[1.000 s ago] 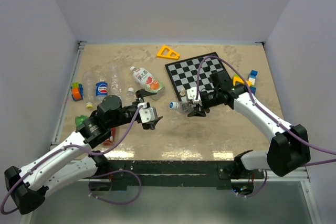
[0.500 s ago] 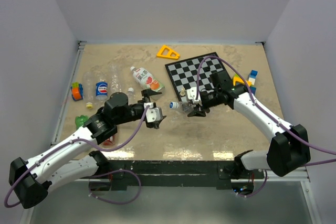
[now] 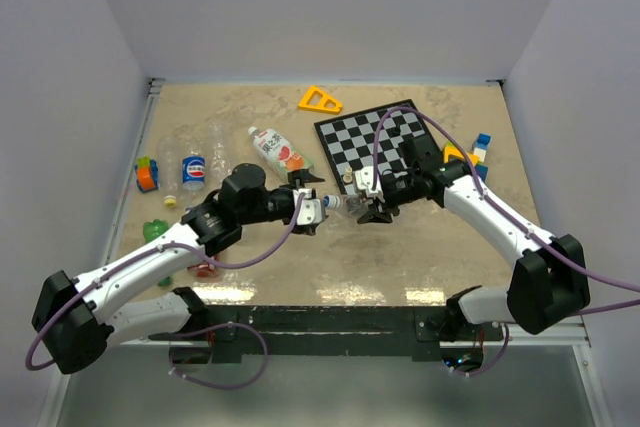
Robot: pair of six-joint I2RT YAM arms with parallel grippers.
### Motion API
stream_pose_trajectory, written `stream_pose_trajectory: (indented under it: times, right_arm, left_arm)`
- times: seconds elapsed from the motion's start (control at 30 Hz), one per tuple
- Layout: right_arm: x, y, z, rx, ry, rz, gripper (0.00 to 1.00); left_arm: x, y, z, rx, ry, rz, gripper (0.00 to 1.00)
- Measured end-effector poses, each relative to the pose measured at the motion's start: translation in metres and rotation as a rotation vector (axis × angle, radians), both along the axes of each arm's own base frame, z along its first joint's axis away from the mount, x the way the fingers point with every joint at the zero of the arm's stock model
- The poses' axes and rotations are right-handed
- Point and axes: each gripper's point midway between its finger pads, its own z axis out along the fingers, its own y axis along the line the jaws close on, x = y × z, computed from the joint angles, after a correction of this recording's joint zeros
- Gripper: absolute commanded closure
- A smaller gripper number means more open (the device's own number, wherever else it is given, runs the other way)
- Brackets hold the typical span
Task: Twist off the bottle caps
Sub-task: Unscrew the bottle cap from the plastic bottle.
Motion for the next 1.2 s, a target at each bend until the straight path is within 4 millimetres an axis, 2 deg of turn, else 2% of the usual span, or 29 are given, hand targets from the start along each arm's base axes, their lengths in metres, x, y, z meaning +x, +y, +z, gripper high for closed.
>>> stream_pose_trajectory:
  times: [0.27,0.57,0.6,0.73,0.77,0.93,1.03,1.2]
  right_arm:
    - [0.000,0.000,0.000,-0.001,0.001,0.000,1.00]
    - [0.000,0.000,0.000,-0.001,-0.001,0.002,1.00]
    - [0.000,0.000,0.000,-0.001,0.000,0.002,1.00]
    - [-0.001,-0.001,-0.001,-0.005,0.002,0.003,1.00]
    - [-0.001,-0.001,-0.001,-0.005,0.003,0.003,1.00]
    - [-0.003,-0.001,-0.001,-0.006,0.008,0.004,1.00]
    - [-0.004,-0.002,-0.002,-0.008,0.014,0.004,1.00]
    - [-0.002,0.002,0.001,0.011,0.002,0.013,1.00]
  left_arm:
    - [-0.001,-0.009,0.002,-0.006,0.016,-0.037,0.48]
    - [-0.005,-0.013,-0.004,0.000,0.042,-0.070,0.53]
    - [-0.005,-0.014,-0.005,0.001,0.044,-0.073,0.58]
    - [-0.006,-0.015,-0.007,0.002,0.054,-0.080,0.94]
    - [-0.006,-0.015,-0.006,0.003,0.054,-0.082,1.00]
    - [-0.007,-0.016,-0.006,-0.011,0.104,-0.066,1.00]
    - [-0.008,-0.015,-0.006,-0.040,0.192,-0.021,1.00]
    - [-0.006,-0.010,0.001,-0.115,0.490,0.181,1.00]
